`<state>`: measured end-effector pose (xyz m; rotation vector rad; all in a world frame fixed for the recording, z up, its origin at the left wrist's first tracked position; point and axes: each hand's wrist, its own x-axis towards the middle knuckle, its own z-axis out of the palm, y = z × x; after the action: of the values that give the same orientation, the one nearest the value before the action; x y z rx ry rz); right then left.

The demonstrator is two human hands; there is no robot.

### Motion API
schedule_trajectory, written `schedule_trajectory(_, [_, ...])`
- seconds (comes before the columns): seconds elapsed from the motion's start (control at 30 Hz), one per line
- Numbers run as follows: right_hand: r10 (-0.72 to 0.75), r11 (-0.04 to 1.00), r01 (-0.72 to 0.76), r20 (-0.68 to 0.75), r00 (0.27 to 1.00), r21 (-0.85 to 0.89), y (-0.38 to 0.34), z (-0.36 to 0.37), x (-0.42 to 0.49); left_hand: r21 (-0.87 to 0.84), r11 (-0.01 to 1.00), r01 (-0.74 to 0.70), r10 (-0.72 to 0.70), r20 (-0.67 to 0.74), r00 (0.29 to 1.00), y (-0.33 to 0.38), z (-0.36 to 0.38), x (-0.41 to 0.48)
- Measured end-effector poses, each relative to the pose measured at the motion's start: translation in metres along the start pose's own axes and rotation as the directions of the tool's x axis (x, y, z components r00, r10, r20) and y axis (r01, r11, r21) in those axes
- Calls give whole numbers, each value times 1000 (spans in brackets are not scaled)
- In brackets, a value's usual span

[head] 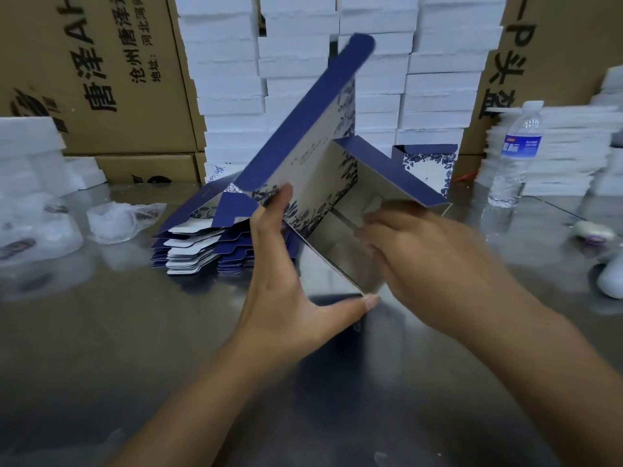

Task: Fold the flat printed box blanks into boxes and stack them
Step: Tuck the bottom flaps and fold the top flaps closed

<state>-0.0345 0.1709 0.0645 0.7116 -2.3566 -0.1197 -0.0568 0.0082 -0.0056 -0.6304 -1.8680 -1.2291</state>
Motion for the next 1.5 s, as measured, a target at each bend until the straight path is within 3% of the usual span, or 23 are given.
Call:
schedule_trajectory(0.23, [167,982,-141,234,958,-122,-13,27,43,37,998,-50,50,17,999,3,0,-1])
schedule_trajectory(0.33, [218,970,-142,457,862,-196,-9,37,54,56,992,-110,108,44,993,10,-3,0])
schedule_trajectory(0.43, [230,966,-113,579,782,-231,-8,43,59,71,986,-152,147,64,987,14,-4,2])
schedule_trajectory(0.87, [188,981,-115,597,780,-158,-3,40,58,75,994,-84,83,21,996,9,-3,4])
schedule_trajectory(0.97, [83,997,-79,437,896,-27,-1,29,55,69,996,-56,57,-6,998,3,-1,3])
schedule_trajectory(1.07, [-88,996,86,69,994,25,3,13,43,29,1000,-2,3,-27,1000,-3,-1,3])
schedule_trajectory(1.13, [-199,980,201,-190,961,-11,9,11,27,-11,998,61,-62,-44,997,-3,-3,4])
schedule_trajectory(1.2, [-249,967,248,-406,879,-56,17,24,7,-22,995,99,-100,-54,994,-1,-5,4])
schedule_trajectory(1.27, [-228,972,225,-477,849,-64,20,41,-12,-30,991,130,-132,-56,990,2,-7,4])
schedule_trajectory(1.37, [-221,974,222,-455,863,-52,19,58,-24,-36,986,160,-162,-44,986,8,-9,4])
schedule_trajectory(1.5, [-124,971,209,-510,851,113,8,63,-21,-57,974,219,-222,-47,974,14,-10,4])
